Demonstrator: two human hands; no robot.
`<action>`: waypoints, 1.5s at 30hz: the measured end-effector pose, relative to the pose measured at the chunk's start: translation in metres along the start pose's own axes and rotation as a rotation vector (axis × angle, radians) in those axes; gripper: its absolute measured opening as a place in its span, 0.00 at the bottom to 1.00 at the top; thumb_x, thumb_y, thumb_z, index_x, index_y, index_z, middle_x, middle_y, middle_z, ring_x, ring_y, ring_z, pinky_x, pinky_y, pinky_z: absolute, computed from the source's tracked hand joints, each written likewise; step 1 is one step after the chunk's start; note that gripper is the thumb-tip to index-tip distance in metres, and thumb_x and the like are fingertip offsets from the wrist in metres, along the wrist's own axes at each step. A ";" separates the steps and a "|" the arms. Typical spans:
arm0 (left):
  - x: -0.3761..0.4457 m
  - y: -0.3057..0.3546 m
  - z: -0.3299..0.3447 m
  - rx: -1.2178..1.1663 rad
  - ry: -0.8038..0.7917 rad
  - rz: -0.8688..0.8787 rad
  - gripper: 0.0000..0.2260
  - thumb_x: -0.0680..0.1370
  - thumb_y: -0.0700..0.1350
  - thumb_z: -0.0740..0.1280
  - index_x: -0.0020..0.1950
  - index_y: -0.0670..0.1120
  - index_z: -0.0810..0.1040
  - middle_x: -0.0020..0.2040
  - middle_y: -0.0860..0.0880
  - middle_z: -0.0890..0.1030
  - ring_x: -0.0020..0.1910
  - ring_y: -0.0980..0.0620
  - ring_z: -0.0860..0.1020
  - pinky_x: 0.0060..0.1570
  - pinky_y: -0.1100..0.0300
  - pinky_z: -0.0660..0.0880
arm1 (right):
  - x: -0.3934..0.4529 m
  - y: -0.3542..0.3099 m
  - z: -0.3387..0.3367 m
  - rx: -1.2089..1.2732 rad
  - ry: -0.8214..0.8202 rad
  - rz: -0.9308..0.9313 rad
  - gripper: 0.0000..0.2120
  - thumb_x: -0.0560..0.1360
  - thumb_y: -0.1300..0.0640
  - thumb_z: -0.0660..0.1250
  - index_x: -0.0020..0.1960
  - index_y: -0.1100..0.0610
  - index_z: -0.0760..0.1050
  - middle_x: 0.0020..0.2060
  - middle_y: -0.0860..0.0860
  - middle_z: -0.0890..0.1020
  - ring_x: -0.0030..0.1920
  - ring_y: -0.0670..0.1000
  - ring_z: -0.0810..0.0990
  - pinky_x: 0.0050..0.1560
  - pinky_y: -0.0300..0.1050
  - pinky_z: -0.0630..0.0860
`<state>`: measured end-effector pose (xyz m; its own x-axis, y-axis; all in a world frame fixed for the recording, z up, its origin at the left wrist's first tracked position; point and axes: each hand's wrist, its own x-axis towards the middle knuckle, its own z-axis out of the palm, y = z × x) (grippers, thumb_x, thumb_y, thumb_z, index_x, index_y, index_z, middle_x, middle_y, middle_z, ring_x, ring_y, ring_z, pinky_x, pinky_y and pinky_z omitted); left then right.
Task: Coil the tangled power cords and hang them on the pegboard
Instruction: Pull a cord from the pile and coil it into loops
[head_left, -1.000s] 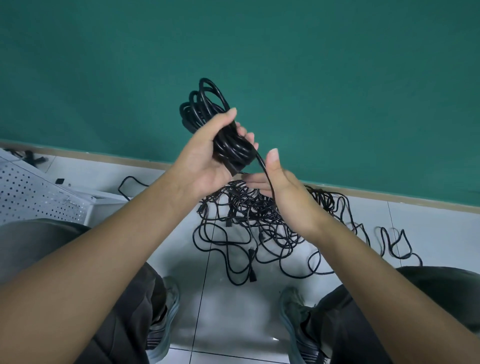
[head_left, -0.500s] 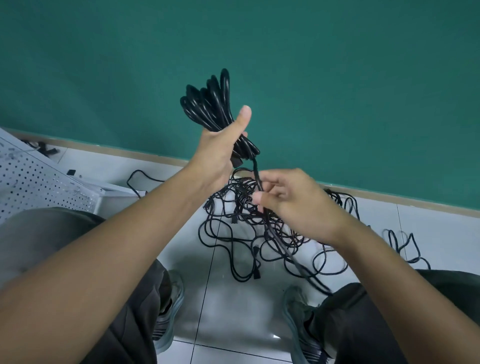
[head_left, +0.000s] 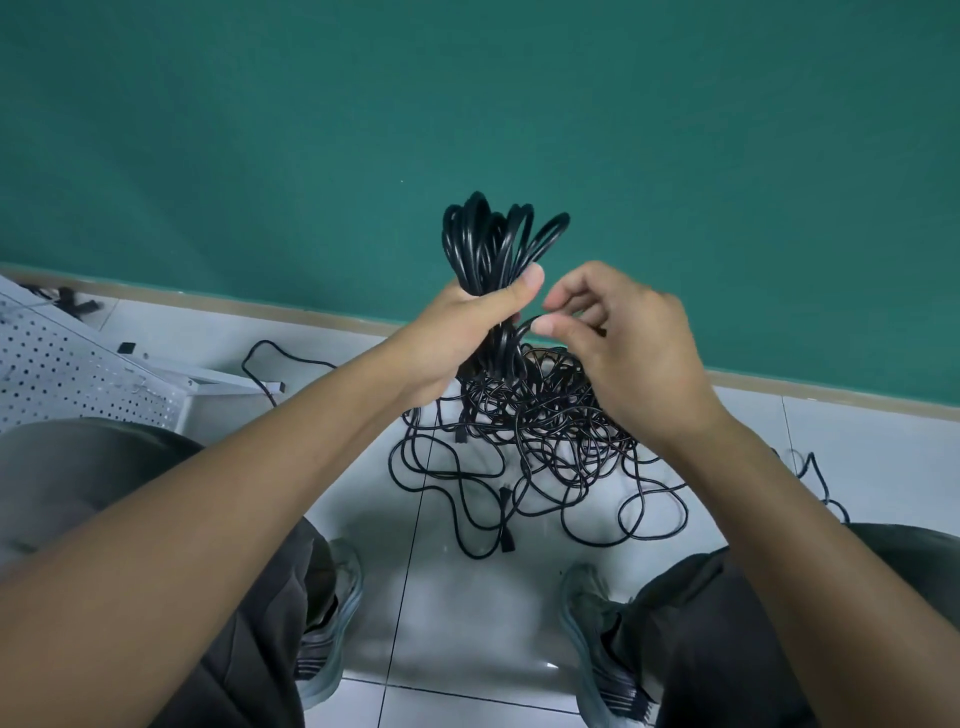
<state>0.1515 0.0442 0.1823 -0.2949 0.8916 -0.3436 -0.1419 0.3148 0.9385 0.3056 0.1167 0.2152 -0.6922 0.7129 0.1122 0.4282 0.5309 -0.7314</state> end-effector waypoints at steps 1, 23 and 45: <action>-0.002 0.002 0.001 -0.005 -0.021 -0.029 0.28 0.77 0.66 0.68 0.60 0.42 0.81 0.50 0.44 0.84 0.57 0.42 0.83 0.64 0.47 0.78 | 0.001 0.002 -0.003 -0.006 0.040 0.010 0.11 0.73 0.50 0.77 0.48 0.54 0.78 0.38 0.40 0.80 0.37 0.36 0.78 0.42 0.27 0.72; -0.006 0.019 -0.007 -0.790 -0.435 -0.130 0.12 0.70 0.42 0.69 0.51 0.38 0.80 0.43 0.46 0.78 0.42 0.49 0.79 0.50 0.51 0.81 | 0.021 0.028 -0.007 0.273 -0.258 0.119 0.10 0.87 0.53 0.57 0.63 0.54 0.73 0.59 0.48 0.81 0.64 0.50 0.78 0.67 0.57 0.75; -0.012 0.014 0.006 -0.111 -0.164 -0.264 0.11 0.77 0.54 0.72 0.49 0.47 0.82 0.46 0.50 0.84 0.45 0.52 0.85 0.50 0.54 0.80 | 0.017 0.008 -0.009 0.318 0.360 0.222 0.04 0.81 0.55 0.70 0.47 0.54 0.79 0.44 0.47 0.82 0.32 0.51 0.86 0.38 0.48 0.85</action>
<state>0.1585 0.0395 0.2001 -0.0791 0.8272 -0.5564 -0.2984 0.5129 0.8049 0.3024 0.1375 0.2174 -0.3381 0.9341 0.1146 0.3055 0.2241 -0.9255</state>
